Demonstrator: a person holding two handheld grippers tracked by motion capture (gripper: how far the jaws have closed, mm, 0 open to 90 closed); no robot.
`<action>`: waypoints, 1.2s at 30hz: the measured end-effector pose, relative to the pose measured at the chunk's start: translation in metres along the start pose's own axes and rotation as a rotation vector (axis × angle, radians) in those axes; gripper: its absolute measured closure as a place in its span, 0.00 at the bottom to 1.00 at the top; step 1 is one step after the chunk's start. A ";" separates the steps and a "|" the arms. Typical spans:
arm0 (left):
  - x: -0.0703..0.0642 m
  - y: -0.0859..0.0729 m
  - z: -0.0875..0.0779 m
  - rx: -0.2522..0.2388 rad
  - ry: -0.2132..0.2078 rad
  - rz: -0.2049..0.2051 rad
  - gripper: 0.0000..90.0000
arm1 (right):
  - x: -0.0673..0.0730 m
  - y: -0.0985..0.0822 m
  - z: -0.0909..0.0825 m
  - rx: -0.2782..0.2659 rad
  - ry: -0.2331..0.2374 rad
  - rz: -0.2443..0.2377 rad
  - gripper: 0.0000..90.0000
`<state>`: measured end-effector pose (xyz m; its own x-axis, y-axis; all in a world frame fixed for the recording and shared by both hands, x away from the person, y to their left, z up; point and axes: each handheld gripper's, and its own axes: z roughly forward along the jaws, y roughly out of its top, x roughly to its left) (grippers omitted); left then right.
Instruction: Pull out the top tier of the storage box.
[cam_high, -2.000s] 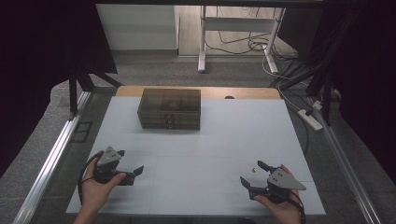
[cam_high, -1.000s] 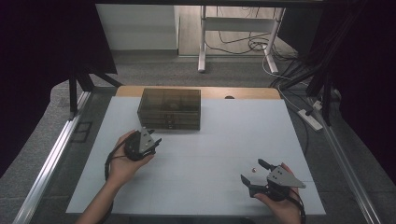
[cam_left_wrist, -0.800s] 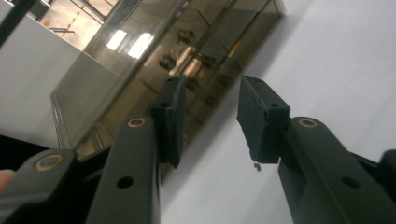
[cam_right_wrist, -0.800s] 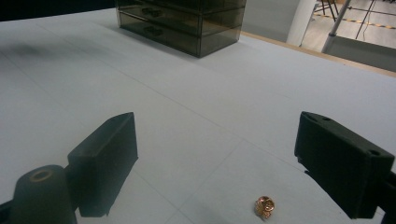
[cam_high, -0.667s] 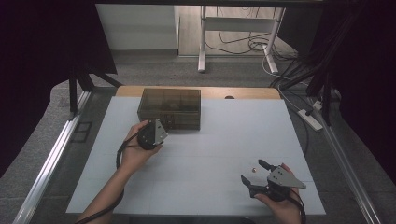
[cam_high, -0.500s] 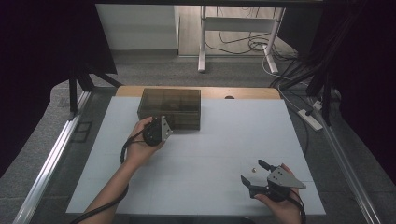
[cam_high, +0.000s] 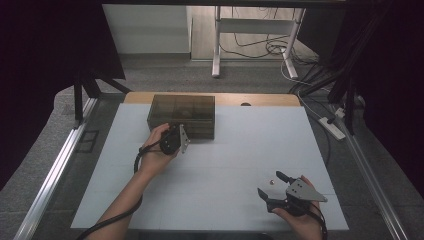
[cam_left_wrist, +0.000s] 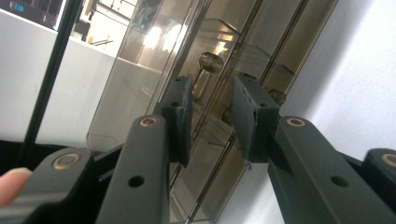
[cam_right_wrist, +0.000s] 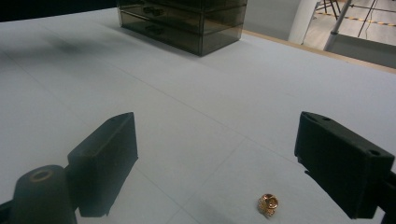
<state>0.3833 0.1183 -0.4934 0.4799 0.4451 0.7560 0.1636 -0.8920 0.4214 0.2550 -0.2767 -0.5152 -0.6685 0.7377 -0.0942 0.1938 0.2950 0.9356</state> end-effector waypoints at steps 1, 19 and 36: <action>-0.001 0.001 0.001 0.002 0.007 0.011 0.76 | 0.000 0.000 0.000 0.000 0.000 0.000 0.14; -0.004 0.002 0.007 0.056 0.087 0.072 0.79 | 0.000 0.000 0.000 0.000 0.002 0.000 0.14; -0.007 0.002 0.009 0.045 0.124 0.074 0.83 | 0.000 0.000 0.001 -0.001 0.003 0.000 0.14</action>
<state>0.3880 0.1128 -0.5025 0.3826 0.3816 0.8414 0.1712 -0.9242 0.3413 0.2555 -0.2765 -0.5157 -0.6707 0.7358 -0.0935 0.1930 0.2948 0.9359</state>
